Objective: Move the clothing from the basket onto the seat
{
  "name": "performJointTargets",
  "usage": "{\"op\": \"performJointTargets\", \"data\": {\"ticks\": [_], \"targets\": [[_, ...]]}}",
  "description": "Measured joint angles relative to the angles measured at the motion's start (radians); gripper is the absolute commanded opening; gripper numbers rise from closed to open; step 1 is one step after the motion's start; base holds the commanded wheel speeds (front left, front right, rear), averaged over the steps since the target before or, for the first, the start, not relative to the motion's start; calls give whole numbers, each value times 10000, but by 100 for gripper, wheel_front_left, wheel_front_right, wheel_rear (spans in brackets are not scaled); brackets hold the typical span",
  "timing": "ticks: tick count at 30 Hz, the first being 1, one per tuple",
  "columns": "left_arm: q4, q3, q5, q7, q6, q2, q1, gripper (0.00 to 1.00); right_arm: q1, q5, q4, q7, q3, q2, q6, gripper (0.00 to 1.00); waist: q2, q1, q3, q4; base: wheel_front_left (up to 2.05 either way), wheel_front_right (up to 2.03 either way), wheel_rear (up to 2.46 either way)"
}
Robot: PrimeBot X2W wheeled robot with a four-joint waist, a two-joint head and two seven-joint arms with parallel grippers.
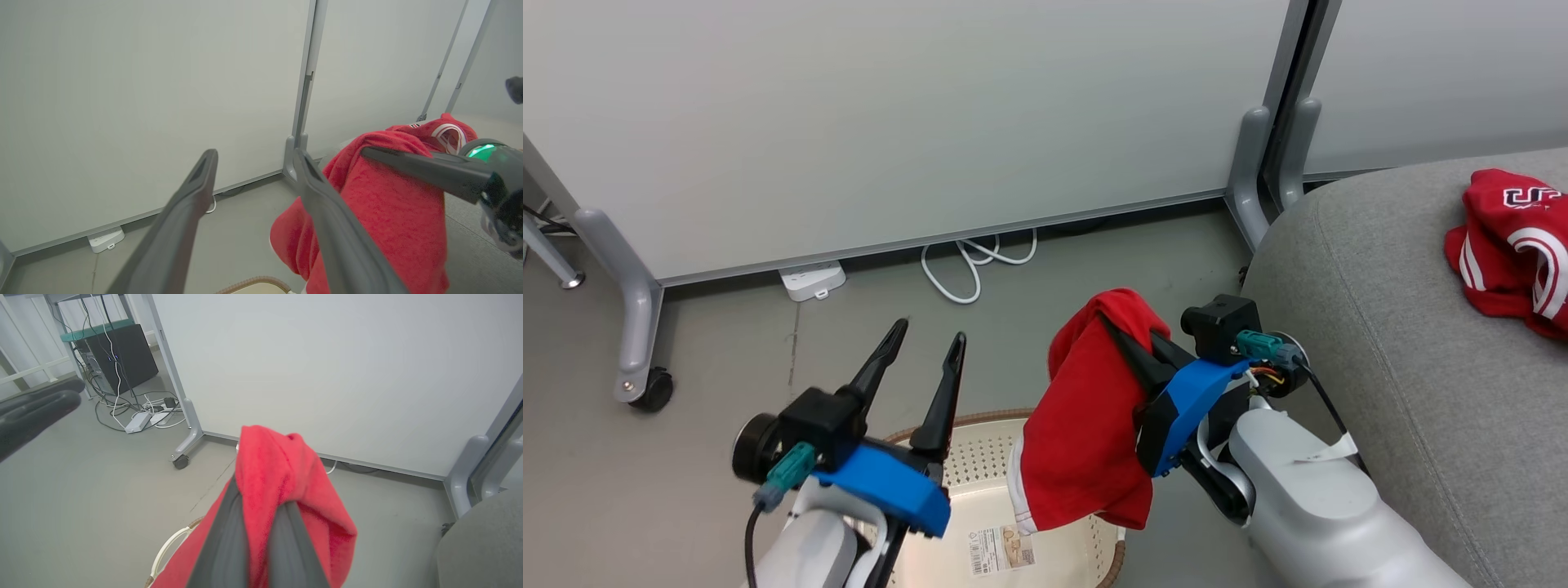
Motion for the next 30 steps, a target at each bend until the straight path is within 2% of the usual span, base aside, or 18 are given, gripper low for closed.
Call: {"op": "performJointTargets", "data": {"ticks": [6,7,8,12,21,30], "targets": [[-1363,1664,1093,-8,-102,-163,1934,100,-3,-424,13,0,-585,-2,0,0,0,0,120,164,0,0,0],[-1363,1664,1093,-8,-102,-163,1934,100,-3,-424,13,0,-585,-2,0,0,0,0,120,164,0,0,0],[-1601,2079,1369,-10,-192,-366,2349,100,-1,-523,10,0,-777,-4,-2,0,0,0,124,237,0,0,0],[-1701,2637,1787,-10,-424,-732,2900,100,40,-686,-36,0,-1051,-4,-2,0,0,0,109,352,0,0,0],[-1726,3187,2385,-8,-734,-1221,3189,100,131,-782,-245,0,-1216,-4,-2,0,0,0,125,244,0,0,0],[-1812,3425,2625,-10,-771,-1277,3205,100,128,-826,-370,-2,-1327,-2,0,0,0,0,268,-695,0,0,0]]}}
